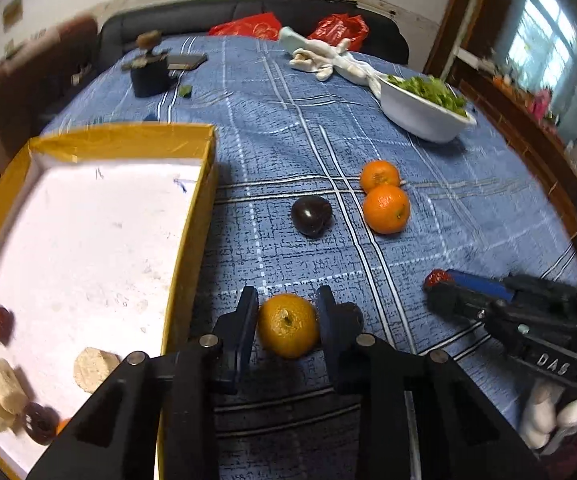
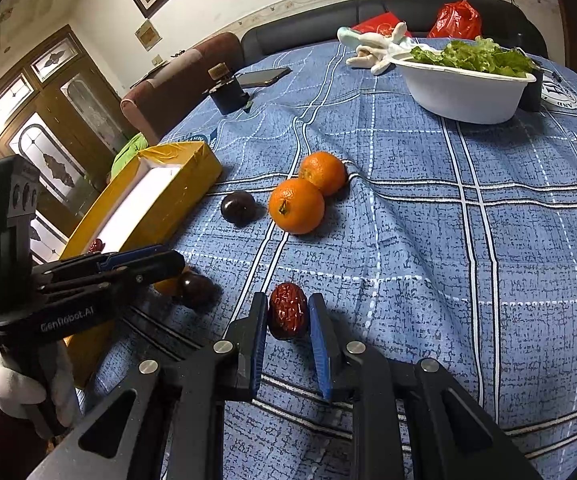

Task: Organize fruits
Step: 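Carry the red date and mandarin into the tray and open both tools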

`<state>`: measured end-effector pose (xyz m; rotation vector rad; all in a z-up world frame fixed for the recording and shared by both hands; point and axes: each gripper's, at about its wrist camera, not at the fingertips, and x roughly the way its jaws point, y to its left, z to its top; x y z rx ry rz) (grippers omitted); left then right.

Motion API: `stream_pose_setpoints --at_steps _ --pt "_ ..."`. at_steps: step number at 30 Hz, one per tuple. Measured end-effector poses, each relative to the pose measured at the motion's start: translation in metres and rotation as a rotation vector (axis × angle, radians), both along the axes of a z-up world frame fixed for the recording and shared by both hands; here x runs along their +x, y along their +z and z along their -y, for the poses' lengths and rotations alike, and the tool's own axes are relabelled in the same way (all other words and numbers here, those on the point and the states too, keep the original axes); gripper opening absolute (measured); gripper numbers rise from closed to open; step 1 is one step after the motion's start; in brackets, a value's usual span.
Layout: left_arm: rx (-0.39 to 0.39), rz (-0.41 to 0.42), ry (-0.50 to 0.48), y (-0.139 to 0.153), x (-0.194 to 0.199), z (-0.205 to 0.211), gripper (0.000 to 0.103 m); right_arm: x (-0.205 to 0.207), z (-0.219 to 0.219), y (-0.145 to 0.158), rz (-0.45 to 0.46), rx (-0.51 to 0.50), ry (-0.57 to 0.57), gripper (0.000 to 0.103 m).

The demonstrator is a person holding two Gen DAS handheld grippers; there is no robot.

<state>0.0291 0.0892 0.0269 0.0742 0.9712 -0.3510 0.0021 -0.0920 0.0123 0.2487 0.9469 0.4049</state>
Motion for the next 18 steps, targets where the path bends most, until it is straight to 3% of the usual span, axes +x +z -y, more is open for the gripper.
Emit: stream_pose_setpoints --at_steps 3,10,15,18 --pt "0.07 0.051 -0.019 -0.001 -0.006 0.009 0.029 0.001 -0.001 -0.002 -0.007 -0.008 0.003 0.024" --pt "0.096 0.072 -0.031 -0.001 -0.008 0.011 0.029 0.0 -0.009 -0.004 -0.012 -0.026 0.029 0.023" --pt "0.057 0.076 0.002 0.0 -0.016 0.004 0.028 -0.004 -0.012 0.001 0.019 -0.034 0.036 0.023" --pt "-0.012 0.068 0.032 0.006 -0.024 -0.006 0.028 -0.005 -0.01 0.004 0.033 -0.022 0.031 0.023"
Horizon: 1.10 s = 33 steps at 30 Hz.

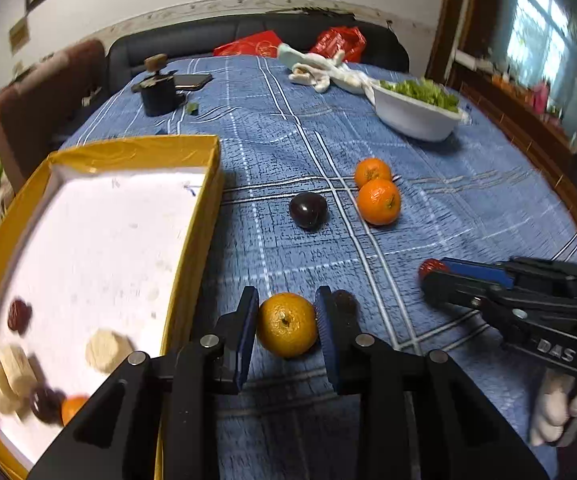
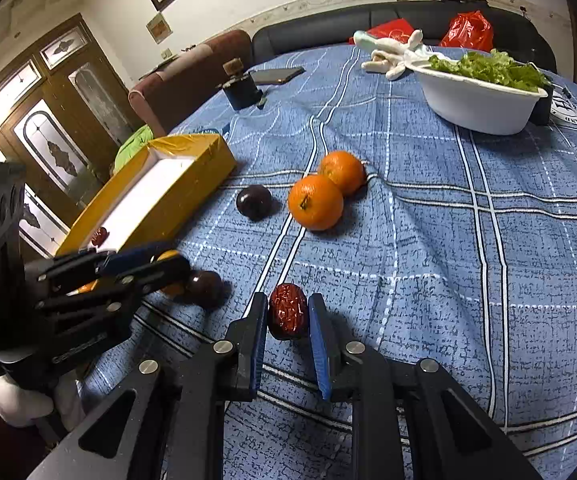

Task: Organize fruits
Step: 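Carry the red date and mandarin into the tray and open both tools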

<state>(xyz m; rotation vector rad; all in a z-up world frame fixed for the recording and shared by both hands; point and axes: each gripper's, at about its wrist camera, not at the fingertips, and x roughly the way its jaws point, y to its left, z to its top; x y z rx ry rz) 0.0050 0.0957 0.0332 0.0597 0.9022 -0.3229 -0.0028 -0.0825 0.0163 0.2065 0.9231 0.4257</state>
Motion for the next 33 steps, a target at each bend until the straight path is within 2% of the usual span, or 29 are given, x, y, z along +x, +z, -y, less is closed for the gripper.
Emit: stream_pose_setpoints --at_steps 5,8,13,17,22,27,29,31,33 --pt "-0.142 0.05 0.079 0.029 -0.027 -0.037 0.028 -0.004 0.0 0.005 0.022 0.044 0.013 0.023" --pt "-0.208 0.085 0.151 0.044 -0.043 -0.07 0.028 -0.006 0.003 0.008 0.013 0.131 0.029 0.024" --pt "-0.216 0.091 0.282 0.047 -0.055 -0.124 0.029 -0.003 -0.002 0.016 -0.028 0.276 0.051 0.024" --pt "-0.228 0.062 0.385 0.034 -0.059 -0.163 0.029 0.0 -0.026 0.024 -0.049 0.325 0.075 0.024" --pt "-0.243 0.032 0.44 0.017 -0.063 -0.185 0.029 0.009 -0.088 0.036 -0.055 0.281 0.152 0.024" --pt "-0.27 0.003 0.465 0.009 -0.071 -0.203 0.031 0.025 -0.162 0.043 -0.046 0.173 0.22 0.024" --pt "-0.293 0.024 0.453 0.015 -0.081 -0.21 0.046 0.032 -0.183 0.041 -0.03 0.114 0.228 0.024" --pt "-0.289 0.07 0.462 0.026 -0.095 -0.222 0.053 0.04 -0.203 0.037 -0.012 0.04 0.226 0.024" --pt "-0.285 0.117 0.474 0.038 -0.11 -0.237 0.058 0.048 -0.221 0.031 -0.027 0.007 0.237 0.03"
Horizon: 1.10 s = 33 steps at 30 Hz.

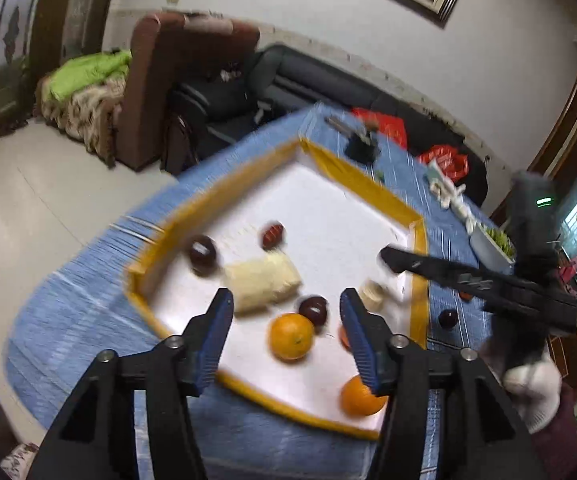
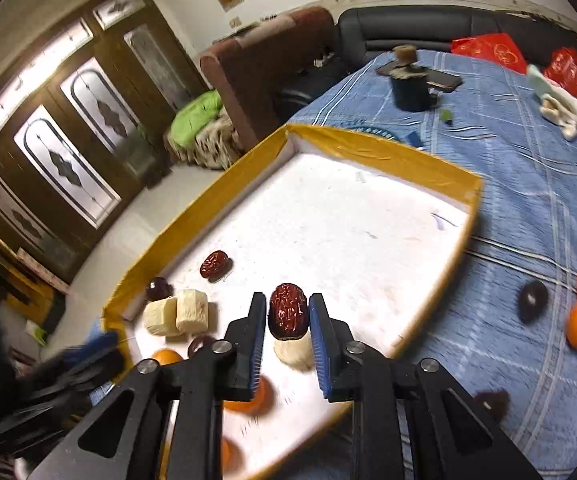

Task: Organize fruits
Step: 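Carry the red date and mandarin into the tray and open both tools, then move both open tools back over the remaining fruit on the table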

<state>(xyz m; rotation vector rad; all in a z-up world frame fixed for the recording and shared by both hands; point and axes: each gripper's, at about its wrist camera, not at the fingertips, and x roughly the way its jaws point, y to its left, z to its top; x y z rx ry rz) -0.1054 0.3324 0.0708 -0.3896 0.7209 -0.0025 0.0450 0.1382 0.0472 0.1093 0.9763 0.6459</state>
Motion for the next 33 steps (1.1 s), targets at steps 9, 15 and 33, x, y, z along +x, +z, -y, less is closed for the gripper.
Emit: stream_pose_setpoints --at_steps 9,15,33 --pt "-0.024 0.092 0.206 0.027 -0.073 -0.1 0.067 -0.067 -0.049 0.015 0.058 -0.118 0.156 0.035" --pt "-0.035 0.116 0.306 0.032 -0.116 -0.136 0.069 -0.11 -0.117 -0.005 0.041 -0.178 0.371 0.045" --pt "-0.047 0.147 0.311 0.051 -0.133 -0.118 0.069 -0.146 -0.116 -0.039 0.177 -0.386 0.482 0.016"
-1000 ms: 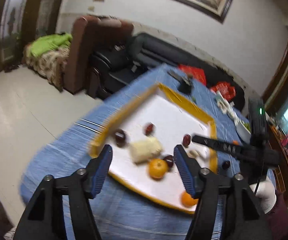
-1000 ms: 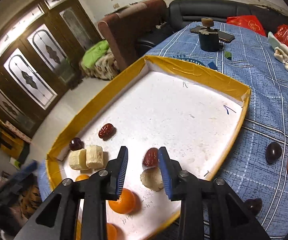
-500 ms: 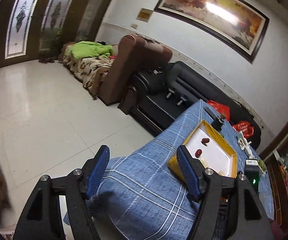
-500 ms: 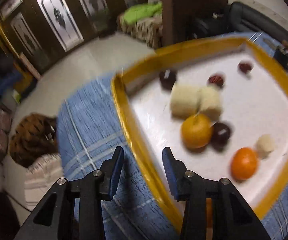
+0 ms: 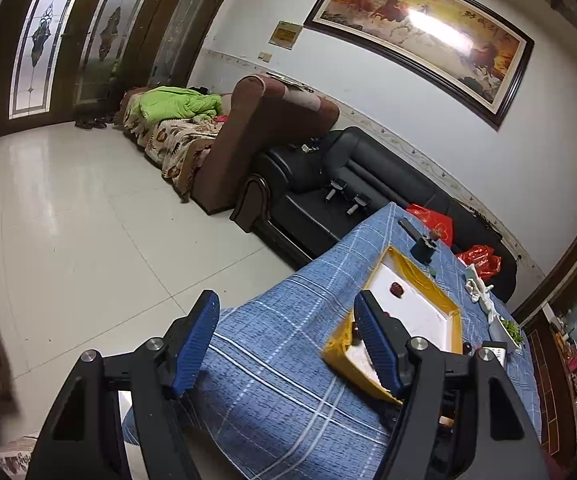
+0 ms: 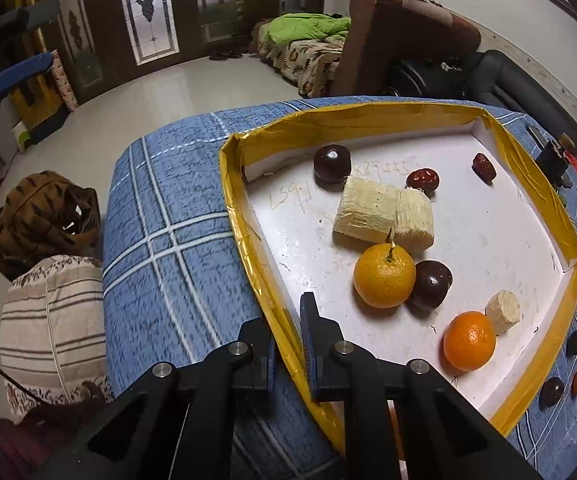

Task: Organize fruits
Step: 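Move both open tools back over the remaining fruit on the table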

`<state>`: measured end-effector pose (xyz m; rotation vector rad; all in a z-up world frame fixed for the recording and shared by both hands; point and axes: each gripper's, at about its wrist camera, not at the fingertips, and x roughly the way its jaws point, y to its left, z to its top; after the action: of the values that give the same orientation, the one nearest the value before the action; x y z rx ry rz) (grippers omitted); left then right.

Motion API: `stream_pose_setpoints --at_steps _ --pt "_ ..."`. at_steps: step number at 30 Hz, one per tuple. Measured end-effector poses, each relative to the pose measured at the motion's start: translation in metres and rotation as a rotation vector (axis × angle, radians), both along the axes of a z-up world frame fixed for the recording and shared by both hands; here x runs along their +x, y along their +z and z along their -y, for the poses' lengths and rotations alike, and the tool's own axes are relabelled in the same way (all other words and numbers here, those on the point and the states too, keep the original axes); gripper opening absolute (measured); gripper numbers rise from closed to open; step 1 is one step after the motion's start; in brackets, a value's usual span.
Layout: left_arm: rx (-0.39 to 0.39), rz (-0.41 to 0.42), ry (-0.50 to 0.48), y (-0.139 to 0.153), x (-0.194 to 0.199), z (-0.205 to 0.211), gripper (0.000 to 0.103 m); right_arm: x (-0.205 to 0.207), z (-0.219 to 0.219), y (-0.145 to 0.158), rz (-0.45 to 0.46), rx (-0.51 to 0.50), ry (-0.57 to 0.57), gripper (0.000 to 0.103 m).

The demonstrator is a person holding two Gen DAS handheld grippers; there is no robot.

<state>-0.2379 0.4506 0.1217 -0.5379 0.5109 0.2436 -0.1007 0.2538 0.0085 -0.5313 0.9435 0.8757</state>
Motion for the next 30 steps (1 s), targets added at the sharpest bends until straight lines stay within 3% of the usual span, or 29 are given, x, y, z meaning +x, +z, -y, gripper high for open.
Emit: stream_pose_setpoints --at_steps 8,11,14,21,30 --pt "-0.02 0.051 0.009 0.024 -0.011 0.019 0.095 -0.025 0.021 0.026 0.042 0.096 -0.025 0.028" --pt "-0.004 0.063 -0.007 0.03 -0.009 0.035 0.096 -0.028 0.038 0.039 0.076 0.14 -0.056 0.041" --pt "-0.03 0.065 -0.07 0.03 0.002 0.055 0.096 -0.027 0.066 0.048 0.086 0.188 -0.137 0.041" --pt "-0.064 0.074 -0.263 0.03 0.04 0.118 0.096 -0.023 0.191 0.075 0.157 0.278 -0.454 0.042" --pt "0.035 0.077 -0.509 0.058 0.088 0.222 0.096 -0.052 0.402 0.145 0.337 0.363 -0.922 0.057"
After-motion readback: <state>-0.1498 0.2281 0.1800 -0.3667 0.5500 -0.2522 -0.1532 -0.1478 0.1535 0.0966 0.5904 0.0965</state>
